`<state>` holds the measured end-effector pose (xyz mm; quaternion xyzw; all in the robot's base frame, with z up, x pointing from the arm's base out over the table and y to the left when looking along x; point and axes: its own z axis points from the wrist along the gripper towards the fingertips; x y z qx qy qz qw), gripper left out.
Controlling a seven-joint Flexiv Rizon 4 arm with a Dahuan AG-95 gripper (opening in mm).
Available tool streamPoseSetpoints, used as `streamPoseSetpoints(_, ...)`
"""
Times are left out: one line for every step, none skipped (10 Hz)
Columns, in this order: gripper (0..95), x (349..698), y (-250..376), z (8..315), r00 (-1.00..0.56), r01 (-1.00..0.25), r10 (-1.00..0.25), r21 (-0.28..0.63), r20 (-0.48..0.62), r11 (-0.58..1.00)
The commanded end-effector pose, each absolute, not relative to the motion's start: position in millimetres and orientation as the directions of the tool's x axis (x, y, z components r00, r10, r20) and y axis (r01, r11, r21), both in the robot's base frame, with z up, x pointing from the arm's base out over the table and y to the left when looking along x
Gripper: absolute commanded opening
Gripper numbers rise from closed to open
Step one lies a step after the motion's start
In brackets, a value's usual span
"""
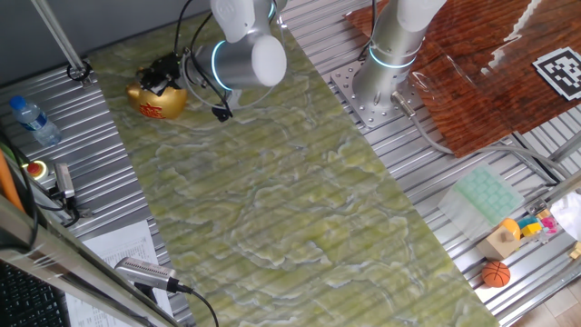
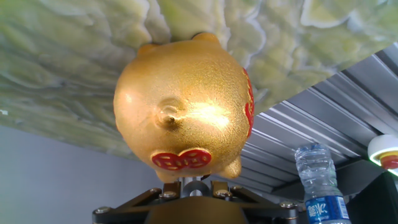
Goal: Drop coins into a piggy bank
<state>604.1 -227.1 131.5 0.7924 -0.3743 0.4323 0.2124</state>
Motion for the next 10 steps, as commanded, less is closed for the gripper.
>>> streamPoseSetpoints(0.0, 604.6, -227.6, 131.4, 0.345, -0.772, -0.407, 0.008, 0.846, -0.636)
streamPoseSetpoints(0.0, 604.0, -228.2, 131.0, 0.343, -0.769, -0.406, 0.005, 0.847, -0.639)
streamPoseSetpoints(0.0, 603.8, -228.3, 130.8, 0.344, -0.768, -0.406, 0.005, 0.847, -0.640)
streamPoseSetpoints(0.0, 603.7, -228.4, 130.8, 0.343, -0.768, -0.408, 0.002, 0.846, -0.641)
streamPoseSetpoints(0.0, 603.6, -228.6, 130.6, 0.342, -0.765, -0.412, -0.004, 0.844, -0.644)
streamPoseSetpoints(0.0, 603.5, -228.5, 130.7, 0.341, -0.762, -0.413, -0.008, 0.844, -0.647)
streamPoseSetpoints(0.0, 603.4, -228.4, 131.0, 0.344, -0.756, -0.412, -0.011, 0.843, -0.654)
streamPoseSetpoints(0.0, 603.2, -228.5, 130.9, 0.342, -0.751, -0.414, -0.018, 0.844, -0.660)
streamPoseSetpoints(0.0, 603.2, -228.5, 130.8, 0.342, -0.748, -0.412, -0.021, 0.844, -0.664)
streamPoseSetpoints(0.0, 603.2, -228.5, 130.7, 0.344, -0.744, -0.409, -0.020, 0.845, -0.667)
